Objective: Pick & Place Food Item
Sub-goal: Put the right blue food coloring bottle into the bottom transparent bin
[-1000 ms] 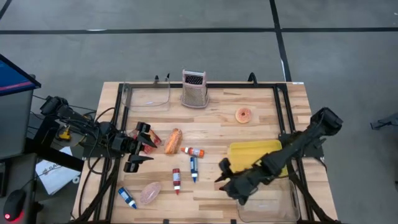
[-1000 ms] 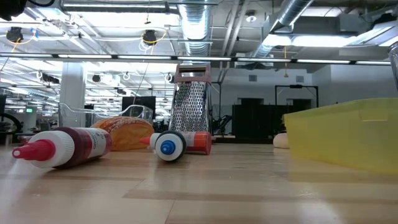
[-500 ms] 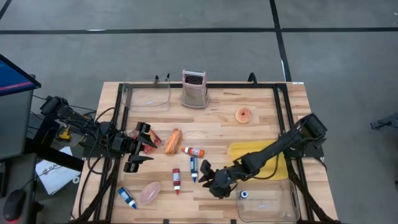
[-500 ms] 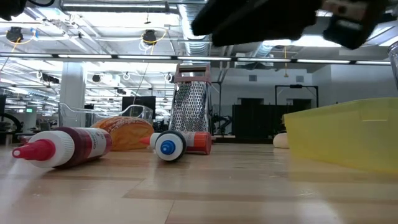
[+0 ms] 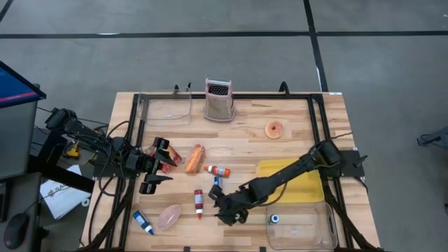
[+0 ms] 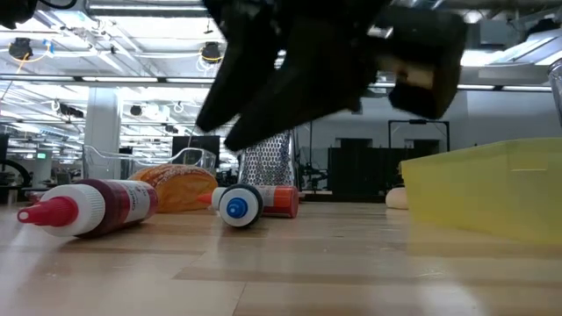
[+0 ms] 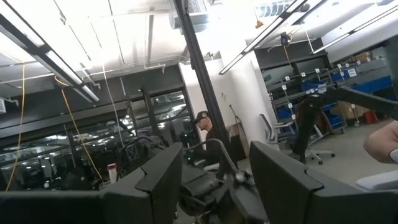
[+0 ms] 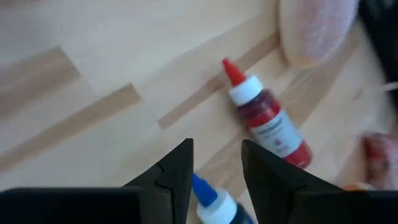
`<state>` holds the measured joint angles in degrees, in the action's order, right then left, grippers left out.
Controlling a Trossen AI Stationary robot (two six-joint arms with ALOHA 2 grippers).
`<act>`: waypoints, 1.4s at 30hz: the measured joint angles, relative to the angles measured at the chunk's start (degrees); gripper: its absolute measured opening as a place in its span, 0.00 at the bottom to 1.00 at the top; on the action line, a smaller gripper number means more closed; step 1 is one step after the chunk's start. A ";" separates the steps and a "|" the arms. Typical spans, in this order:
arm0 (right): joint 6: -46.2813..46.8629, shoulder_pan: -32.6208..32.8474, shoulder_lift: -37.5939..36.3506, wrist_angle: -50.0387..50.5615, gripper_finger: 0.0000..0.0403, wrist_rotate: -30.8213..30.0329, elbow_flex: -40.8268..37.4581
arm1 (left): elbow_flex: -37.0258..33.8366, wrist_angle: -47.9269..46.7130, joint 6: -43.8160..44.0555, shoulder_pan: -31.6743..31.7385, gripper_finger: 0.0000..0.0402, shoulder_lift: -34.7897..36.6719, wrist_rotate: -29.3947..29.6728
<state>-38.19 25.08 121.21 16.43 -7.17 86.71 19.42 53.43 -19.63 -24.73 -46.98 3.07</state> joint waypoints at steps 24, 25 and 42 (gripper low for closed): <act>-27.79 -1.20 3.72 14.91 0.32 -2.87 6.37 | 0.00 -0.04 0.01 0.00 0.45 0.00 -0.11; -28.66 -1.22 3.72 14.82 0.32 -3.04 6.37 | 0.00 -0.03 0.01 0.00 0.45 0.00 -0.11; -32.32 -2.66 3.72 13.11 0.32 -0.17 6.34 | 0.00 -0.04 0.01 0.00 0.45 0.00 -0.17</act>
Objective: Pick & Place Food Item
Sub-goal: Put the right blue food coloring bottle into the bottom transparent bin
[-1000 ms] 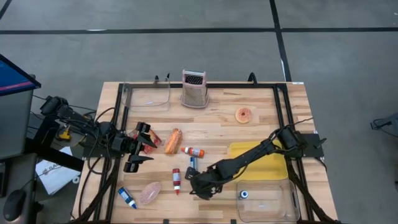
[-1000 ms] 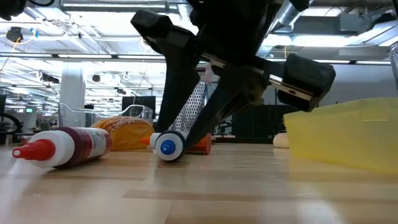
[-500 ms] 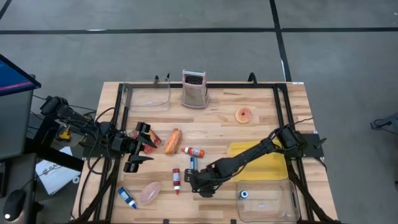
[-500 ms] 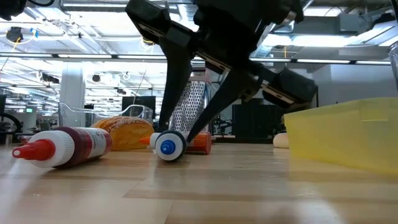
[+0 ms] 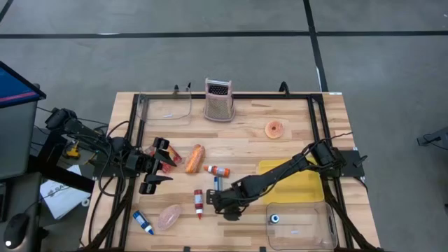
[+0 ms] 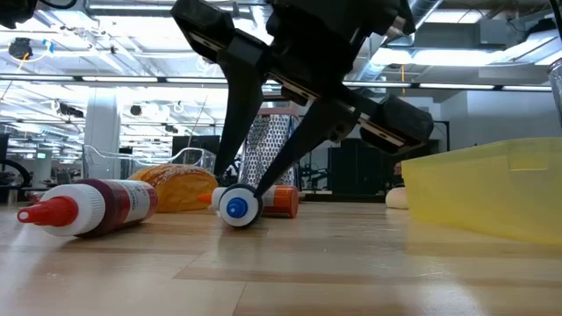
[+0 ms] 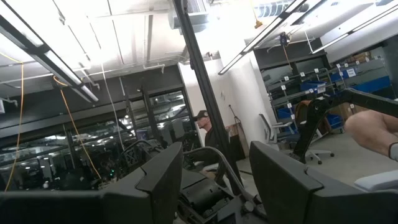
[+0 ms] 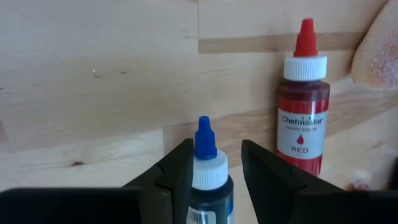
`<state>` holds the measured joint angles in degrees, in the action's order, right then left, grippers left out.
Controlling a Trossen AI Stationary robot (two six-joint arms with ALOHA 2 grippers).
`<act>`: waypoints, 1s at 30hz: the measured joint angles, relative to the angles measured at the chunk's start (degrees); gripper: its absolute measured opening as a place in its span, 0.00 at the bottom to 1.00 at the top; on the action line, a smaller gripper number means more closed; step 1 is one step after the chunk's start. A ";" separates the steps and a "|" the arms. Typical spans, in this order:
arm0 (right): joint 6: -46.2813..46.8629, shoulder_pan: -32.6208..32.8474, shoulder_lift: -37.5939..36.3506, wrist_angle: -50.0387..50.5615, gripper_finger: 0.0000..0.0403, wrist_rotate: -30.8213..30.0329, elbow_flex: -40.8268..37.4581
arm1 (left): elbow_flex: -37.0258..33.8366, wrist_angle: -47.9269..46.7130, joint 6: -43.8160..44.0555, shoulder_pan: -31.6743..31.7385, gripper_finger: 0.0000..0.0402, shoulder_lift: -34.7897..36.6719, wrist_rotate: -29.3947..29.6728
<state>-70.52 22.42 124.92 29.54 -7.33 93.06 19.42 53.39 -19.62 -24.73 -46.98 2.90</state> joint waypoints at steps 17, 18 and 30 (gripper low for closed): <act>-4.35 0.36 5.32 -1.66 0.31 1.09 0.86 | 0.02 0.02 0.00 0.00 0.45 0.02 -0.03; -4.37 0.37 5.46 -2.08 0.31 0.79 0.84 | 0.02 -0.18 -0.01 -0.01 0.45 0.02 -0.01; -4.95 -1.59 6.08 -3.69 0.22 1.01 3.98 | 0.02 -0.48 -0.70 0.00 0.45 0.11 -0.03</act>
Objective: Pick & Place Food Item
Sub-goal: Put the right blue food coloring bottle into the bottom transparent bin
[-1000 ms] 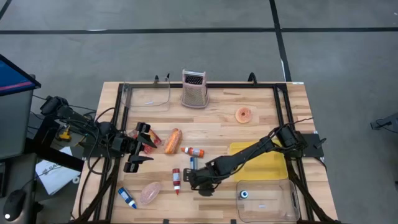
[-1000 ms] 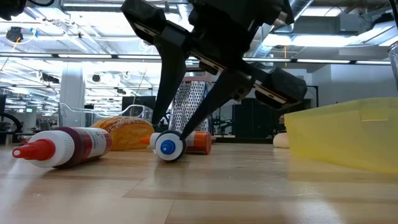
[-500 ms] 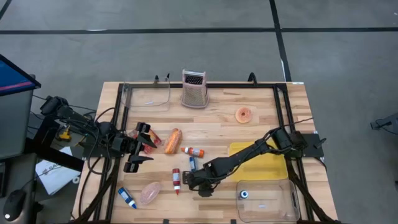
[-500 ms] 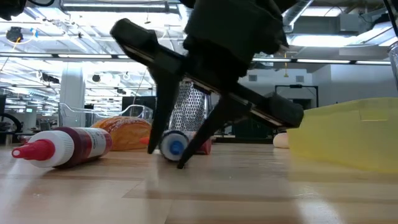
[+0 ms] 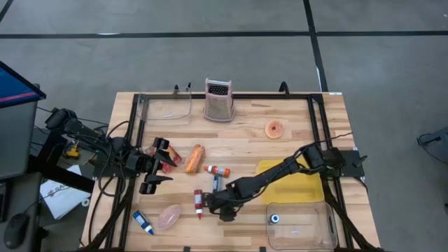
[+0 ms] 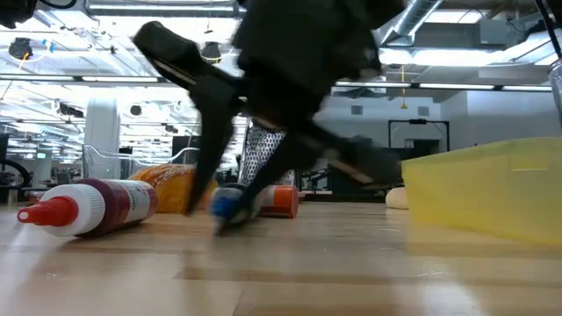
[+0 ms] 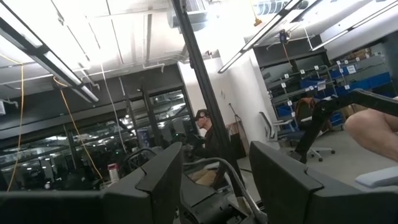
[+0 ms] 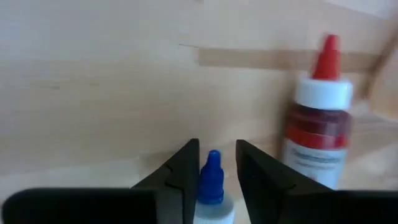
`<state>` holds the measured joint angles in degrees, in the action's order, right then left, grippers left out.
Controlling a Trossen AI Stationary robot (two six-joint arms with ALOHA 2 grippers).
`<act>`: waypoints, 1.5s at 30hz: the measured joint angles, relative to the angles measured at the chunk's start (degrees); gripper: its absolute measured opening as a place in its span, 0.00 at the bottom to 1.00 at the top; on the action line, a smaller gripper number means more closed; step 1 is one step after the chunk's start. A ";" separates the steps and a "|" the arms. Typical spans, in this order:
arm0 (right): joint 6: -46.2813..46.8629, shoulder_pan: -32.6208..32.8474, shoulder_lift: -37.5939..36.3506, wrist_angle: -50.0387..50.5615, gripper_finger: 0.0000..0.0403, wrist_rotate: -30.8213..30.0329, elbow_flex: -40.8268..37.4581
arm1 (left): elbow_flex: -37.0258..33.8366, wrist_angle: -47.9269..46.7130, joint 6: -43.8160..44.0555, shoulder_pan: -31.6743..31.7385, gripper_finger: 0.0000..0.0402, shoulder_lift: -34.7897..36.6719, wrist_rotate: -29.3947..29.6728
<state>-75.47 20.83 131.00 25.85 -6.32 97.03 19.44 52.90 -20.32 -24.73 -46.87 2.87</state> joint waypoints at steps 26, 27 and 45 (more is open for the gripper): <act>26.88 6.24 -4.60 -3.08 0.00 -7.23 0.18 | 0.00 -0.22 0.22 -0.15 0.45 0.00 0.02; 28.72 6.78 -5.43 -3.53 0.00 -8.50 0.18 | 0.00 -0.20 0.22 -0.33 0.45 0.00 0.04; 54.45 17.39 -17.71 2.52 0.00 -33.08 0.20 | 0.00 0.72 -0.28 -2.01 0.45 0.00 0.04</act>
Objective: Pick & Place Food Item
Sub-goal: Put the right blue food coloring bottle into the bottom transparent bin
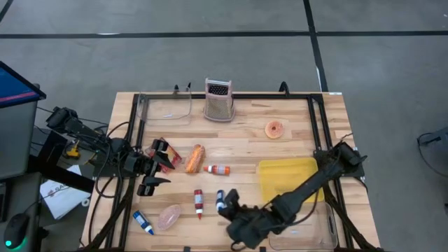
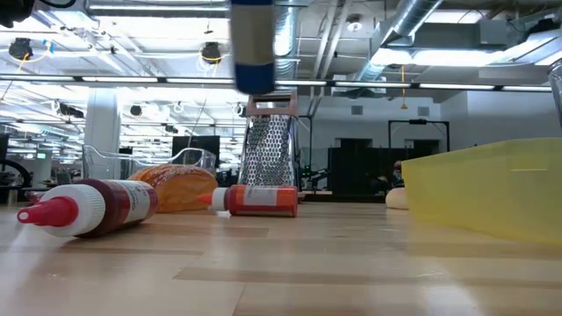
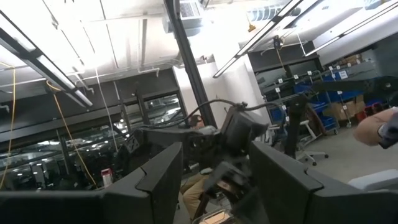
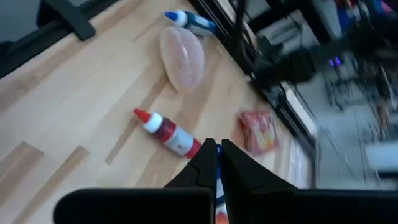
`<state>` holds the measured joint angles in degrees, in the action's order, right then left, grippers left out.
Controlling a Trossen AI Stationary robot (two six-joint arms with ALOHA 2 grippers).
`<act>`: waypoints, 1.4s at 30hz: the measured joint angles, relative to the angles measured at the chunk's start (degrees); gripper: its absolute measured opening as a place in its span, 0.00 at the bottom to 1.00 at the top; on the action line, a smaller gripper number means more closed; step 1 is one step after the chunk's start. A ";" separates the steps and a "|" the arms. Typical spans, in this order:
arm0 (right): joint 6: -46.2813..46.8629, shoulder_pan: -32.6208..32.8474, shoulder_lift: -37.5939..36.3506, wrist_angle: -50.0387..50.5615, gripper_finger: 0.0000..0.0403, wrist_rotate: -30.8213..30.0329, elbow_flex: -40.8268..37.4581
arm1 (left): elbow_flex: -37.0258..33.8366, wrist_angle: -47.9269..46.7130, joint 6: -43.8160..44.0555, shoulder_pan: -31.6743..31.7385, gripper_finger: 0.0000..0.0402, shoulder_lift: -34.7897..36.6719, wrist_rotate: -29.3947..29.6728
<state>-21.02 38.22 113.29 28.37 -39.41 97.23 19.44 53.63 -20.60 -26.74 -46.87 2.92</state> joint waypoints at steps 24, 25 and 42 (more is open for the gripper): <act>44.07 16.67 -8.64 27.90 0.00 -29.59 -0.01 | 0.00 0.00 0.02 0.00 0.45 0.00 0.00; 46.20 17.17 -8.93 29.92 0.00 -29.20 0.00 | 0.00 0.00 0.03 0.00 0.45 0.00 0.00; 61.43 23.90 -18.05 46.47 0.00 -13.97 -0.02 | 0.00 -0.04 1.18 0.00 0.45 0.00 0.00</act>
<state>40.41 62.11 95.25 74.83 -53.37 97.21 19.44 53.58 -19.42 -26.74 -46.87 2.92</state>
